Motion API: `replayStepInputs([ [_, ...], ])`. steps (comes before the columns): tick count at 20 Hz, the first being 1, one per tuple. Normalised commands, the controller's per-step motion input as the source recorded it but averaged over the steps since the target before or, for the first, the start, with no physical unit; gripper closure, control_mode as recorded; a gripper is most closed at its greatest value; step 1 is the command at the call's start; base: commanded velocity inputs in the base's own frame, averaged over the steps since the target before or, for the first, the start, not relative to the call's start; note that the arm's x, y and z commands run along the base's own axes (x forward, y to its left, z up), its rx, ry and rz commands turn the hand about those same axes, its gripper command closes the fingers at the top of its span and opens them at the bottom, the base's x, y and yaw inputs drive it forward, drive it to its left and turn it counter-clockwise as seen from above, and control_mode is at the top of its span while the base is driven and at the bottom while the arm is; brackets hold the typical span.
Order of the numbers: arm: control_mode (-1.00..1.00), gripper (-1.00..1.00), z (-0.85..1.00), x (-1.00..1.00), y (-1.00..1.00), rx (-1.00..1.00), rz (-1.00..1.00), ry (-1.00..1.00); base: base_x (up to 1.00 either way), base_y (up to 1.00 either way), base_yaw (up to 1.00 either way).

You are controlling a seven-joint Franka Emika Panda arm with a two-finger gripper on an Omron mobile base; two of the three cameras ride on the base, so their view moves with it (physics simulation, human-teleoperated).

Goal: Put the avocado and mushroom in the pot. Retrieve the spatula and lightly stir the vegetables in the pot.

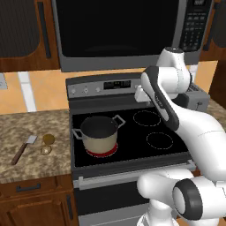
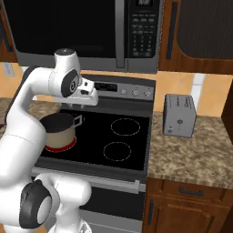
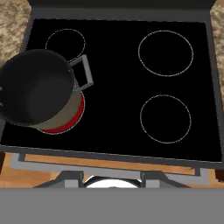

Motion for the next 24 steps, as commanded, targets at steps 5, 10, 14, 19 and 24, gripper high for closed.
replayStepInputs([
  [5, 1.00, -1.00, 0.00, 0.00, 0.00, 0.00, 0.00, 0.00, 0.06, 0.36, -0.01],
  [10, 1.00, -1.00, 0.00, 0.00, 0.00, 0.00, 0.00, 0.00, 0.00, 1.00, -0.05],
  [14, 1.00, -1.00, 0.00, 0.00, 0.00, 0.00, 0.00, 0.00, 0.00, 1.00, -0.10],
  [19, 1.00, -1.00, 0.00, 0.00, 0.00, 0.00, 0.00, 0.00, 0.03, 0.75, -0.06],
  [24, 1.00, -1.00, 0.00, 0.00, 0.00, 0.00, 0.00, 0.00, 0.20, 0.22, 0.00],
])
